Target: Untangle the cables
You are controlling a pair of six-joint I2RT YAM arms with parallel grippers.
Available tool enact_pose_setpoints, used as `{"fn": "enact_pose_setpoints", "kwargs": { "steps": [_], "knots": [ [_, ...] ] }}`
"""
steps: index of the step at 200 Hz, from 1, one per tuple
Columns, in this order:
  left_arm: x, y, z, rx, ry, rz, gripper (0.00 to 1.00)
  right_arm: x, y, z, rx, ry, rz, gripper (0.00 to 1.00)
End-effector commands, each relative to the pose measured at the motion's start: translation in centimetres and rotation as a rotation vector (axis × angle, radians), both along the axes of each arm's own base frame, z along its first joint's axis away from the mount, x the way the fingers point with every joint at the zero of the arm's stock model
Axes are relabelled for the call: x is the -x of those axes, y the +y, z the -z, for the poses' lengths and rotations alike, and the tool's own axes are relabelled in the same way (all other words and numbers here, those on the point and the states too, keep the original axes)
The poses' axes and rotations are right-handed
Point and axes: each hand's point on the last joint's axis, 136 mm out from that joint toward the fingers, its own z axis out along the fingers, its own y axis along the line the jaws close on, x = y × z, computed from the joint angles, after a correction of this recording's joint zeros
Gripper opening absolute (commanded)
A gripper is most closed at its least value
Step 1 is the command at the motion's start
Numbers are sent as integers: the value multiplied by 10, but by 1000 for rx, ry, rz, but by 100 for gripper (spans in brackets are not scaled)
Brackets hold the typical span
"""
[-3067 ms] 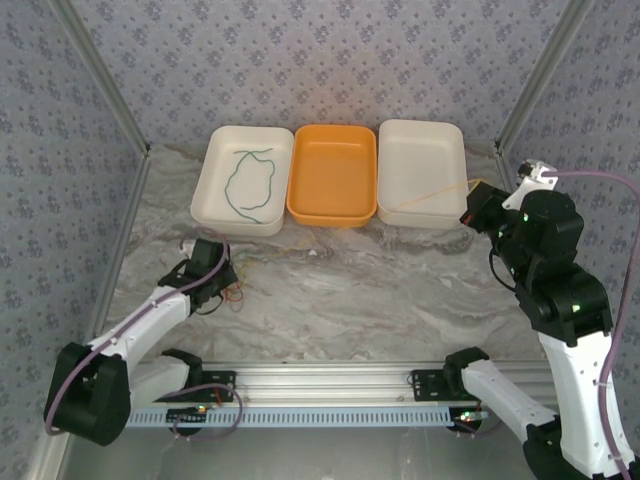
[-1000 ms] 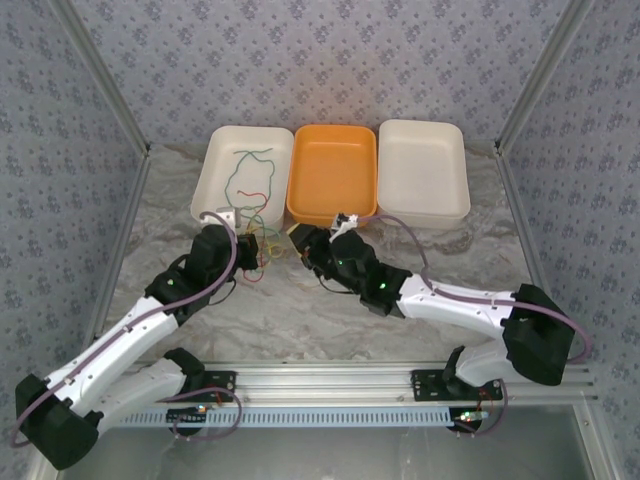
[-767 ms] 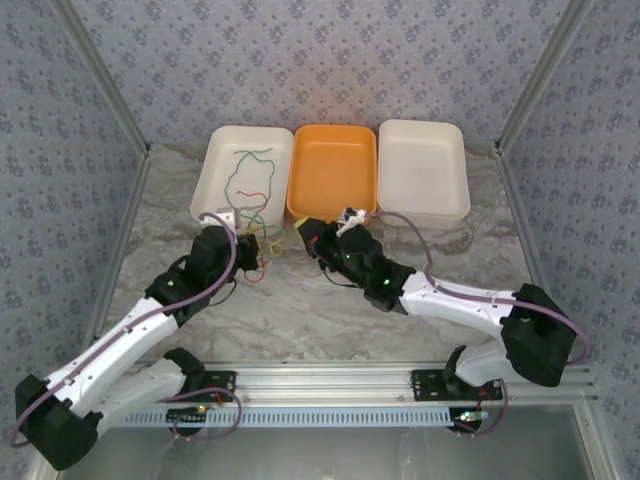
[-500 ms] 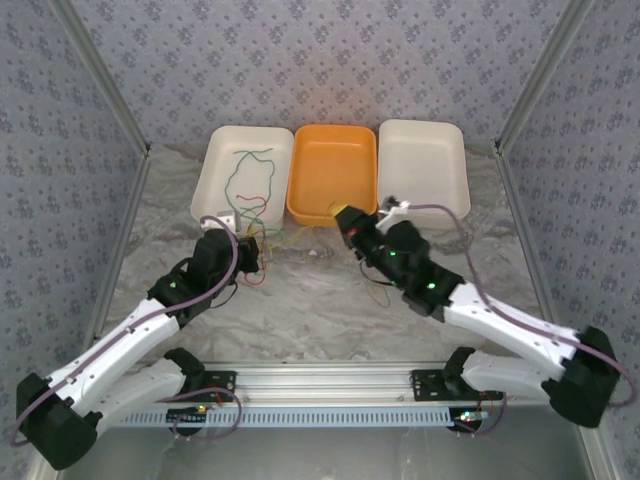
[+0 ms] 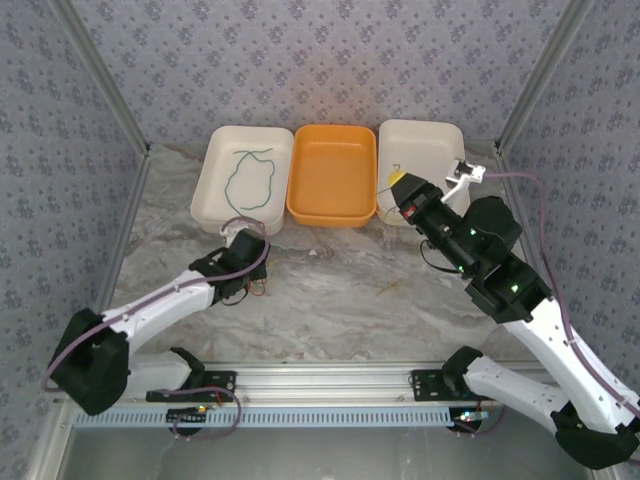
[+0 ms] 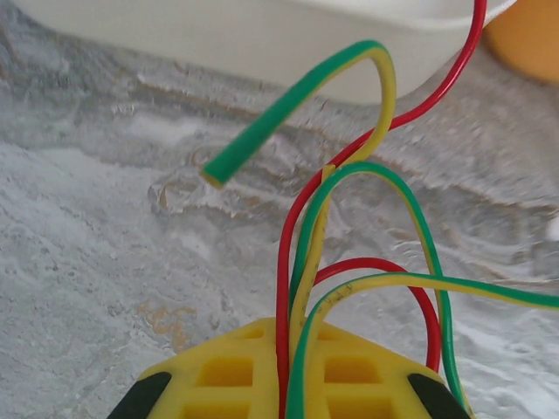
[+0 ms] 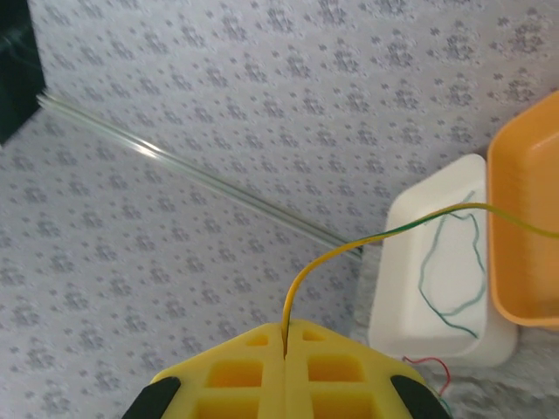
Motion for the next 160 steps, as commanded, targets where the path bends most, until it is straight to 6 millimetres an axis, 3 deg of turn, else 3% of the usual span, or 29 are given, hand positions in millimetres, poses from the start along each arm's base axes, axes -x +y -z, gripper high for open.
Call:
{"fn": "enact_pose_setpoints", "kwargs": {
  "steps": [1,6,7,22,35,65,70,101,141,160],
  "knots": [
    [2,1,16,-8,40,-17,7,8,0,12,115,18,-35,0],
    [1,-2,18,0,47,-7,14,7,0,14,121,21,-35,0],
    [1,-3,18,2,49,-5,16,9,-1,7,112,9,-36,0],
    [2,-9,17,34,60,5,55,11,-2,2,110,0,-44,0],
    [3,-13,4,76,37,2,66,12,1,5,116,5,-61,0],
    [10,-15,-54,236,-77,-17,74,14,6,7,118,5,-90,0],
    [12,-16,-65,264,-90,-16,75,11,9,22,136,31,-95,0],
    [27,-42,-119,516,-129,42,72,8,13,44,152,56,-105,0],
    [57,-113,-158,718,-199,310,66,2,21,67,144,93,-123,0],
    [65,-128,-150,729,-210,347,64,1,25,71,144,99,-138,0]
  ]
}}
